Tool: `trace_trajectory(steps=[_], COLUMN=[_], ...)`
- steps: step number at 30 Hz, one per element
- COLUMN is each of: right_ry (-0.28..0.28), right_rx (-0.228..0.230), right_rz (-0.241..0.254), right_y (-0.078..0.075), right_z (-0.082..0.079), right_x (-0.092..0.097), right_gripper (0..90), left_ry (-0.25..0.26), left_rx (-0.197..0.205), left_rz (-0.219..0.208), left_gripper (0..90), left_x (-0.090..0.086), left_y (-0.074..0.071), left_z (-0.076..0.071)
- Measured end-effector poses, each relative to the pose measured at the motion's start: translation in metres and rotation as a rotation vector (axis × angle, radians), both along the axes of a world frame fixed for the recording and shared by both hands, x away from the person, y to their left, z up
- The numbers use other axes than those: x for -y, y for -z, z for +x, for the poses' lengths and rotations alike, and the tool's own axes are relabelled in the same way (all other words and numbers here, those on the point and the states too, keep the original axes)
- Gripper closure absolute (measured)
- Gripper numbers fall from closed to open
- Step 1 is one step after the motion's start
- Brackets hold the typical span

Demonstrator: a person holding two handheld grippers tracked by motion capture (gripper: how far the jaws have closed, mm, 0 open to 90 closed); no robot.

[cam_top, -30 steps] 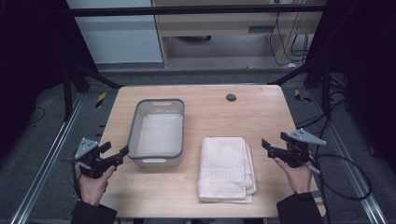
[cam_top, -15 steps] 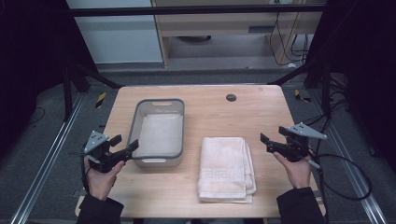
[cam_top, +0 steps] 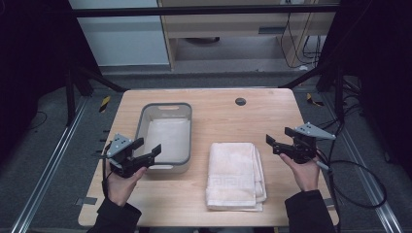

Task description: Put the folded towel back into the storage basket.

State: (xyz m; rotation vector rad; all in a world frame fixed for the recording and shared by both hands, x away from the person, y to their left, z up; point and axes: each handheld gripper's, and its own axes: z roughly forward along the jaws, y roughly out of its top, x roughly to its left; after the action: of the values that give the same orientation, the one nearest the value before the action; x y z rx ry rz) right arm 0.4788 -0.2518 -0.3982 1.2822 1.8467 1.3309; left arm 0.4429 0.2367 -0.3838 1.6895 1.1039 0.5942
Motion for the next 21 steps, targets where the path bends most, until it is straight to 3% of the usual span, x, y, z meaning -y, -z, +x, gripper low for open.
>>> trace_trajectory(steps=[14,21], right_ry=[-0.037,-0.052], right_rx=[-0.022,-0.032], right_rz=[-0.013,-0.022], right_y=[0.003,0.006], right_z=[0.001,0.003], right_x=[-0.008,-0.012], right_gripper=[21.9,23.2], left_ry=[0.098,0.124], left_rx=[-0.019,-0.029], left_rz=[0.022,0.028], left_gripper=[27.0,28.3], left_x=[0.053,0.064], left_y=[0.012,0.017], left_z=[-0.002,-0.006])
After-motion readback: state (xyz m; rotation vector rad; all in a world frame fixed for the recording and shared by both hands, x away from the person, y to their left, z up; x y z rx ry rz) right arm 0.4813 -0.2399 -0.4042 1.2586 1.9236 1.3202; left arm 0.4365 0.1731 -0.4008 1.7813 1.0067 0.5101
